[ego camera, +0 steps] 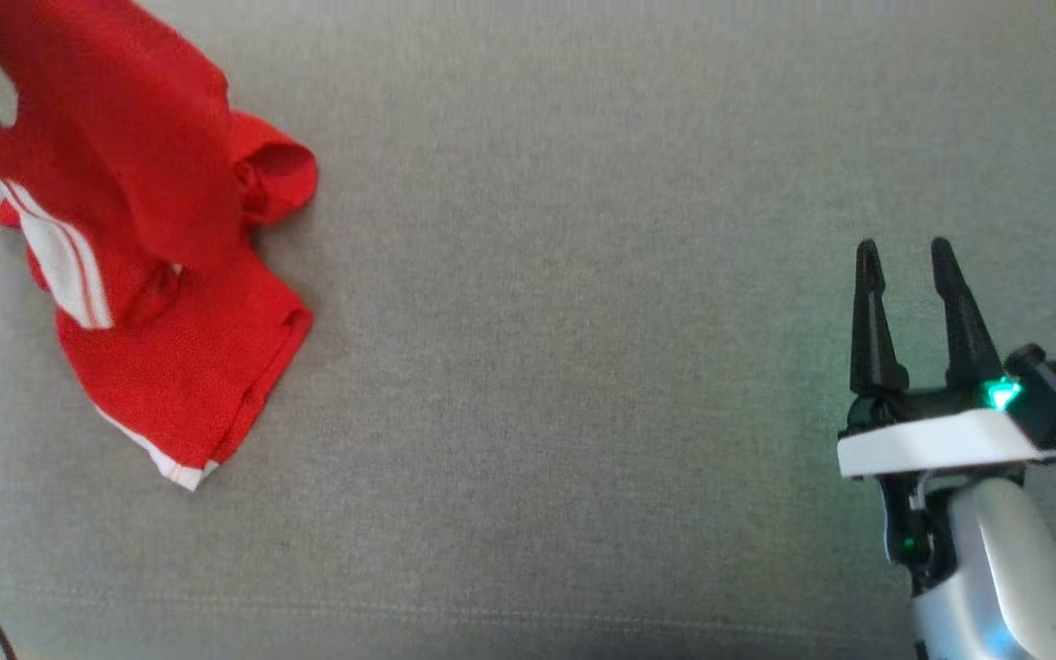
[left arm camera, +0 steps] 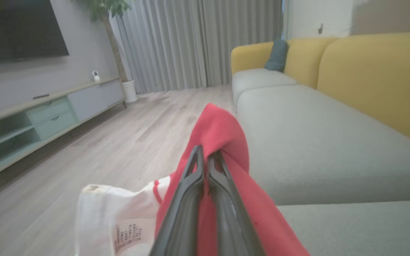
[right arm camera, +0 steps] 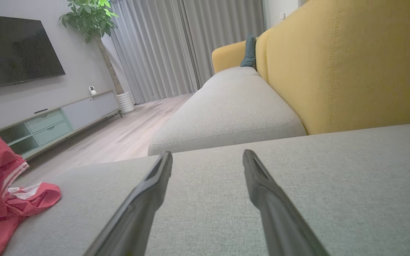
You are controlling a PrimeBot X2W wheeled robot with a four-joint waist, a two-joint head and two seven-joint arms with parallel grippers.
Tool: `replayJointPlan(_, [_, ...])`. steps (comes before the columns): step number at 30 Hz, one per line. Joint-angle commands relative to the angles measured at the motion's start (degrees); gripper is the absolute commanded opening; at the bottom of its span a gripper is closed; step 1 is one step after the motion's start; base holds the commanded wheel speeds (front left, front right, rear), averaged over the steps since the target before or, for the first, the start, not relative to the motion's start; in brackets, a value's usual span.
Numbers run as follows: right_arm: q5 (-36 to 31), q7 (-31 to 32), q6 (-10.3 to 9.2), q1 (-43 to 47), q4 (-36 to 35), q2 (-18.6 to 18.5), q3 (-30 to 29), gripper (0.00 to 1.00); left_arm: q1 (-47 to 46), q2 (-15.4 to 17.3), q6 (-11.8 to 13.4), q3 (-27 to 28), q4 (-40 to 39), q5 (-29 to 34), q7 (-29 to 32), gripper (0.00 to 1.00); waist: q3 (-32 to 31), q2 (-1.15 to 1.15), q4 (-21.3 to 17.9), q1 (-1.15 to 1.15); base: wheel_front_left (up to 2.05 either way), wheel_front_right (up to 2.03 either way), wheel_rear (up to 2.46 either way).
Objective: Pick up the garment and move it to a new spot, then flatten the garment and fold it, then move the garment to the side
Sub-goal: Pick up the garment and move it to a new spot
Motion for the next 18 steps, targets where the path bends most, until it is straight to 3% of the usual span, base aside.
replayJointPlan(1, [0.45,-0.60,-0.04,0.63,-1.43,-0.27,1.44,1.00,-2.47,2.73,0.08,0.65,-2.78,-0.15,-0.56,0.00,-2.70,0.00,-0.36,0.00,0.00,0.00,0.00])
replayJointPlan(9, [2.97,-0.60,-0.04,0.66,-1.29,-0.27,0.98,1.00,-1.99,1.49,0.49,-2.49,-14.25,-0.29,4.46,0.00,-7.05,0.00,-3.33,0.00,0.00,0.00,0.00])
replayJointPlan(17, [4.90,-0.60,-0.04,-0.29,-2.44,-0.27,1.09,1.00,4.15,0.48,2.75,-5.83,-25.69,0.44,13.60,0.00,-8.25,0.00,-10.27,0.00,0.00,0.00,0.00])
replayJointPlan(18, [4.86,-0.60,-0.04,-0.77,-3.21,-0.27,0.91,1.00,6.26,0.23,3.55,-6.69,-27.99,0.63,15.62,0.00,-7.98,0.00,-12.47,0.00,0.00,0.00,0.00])
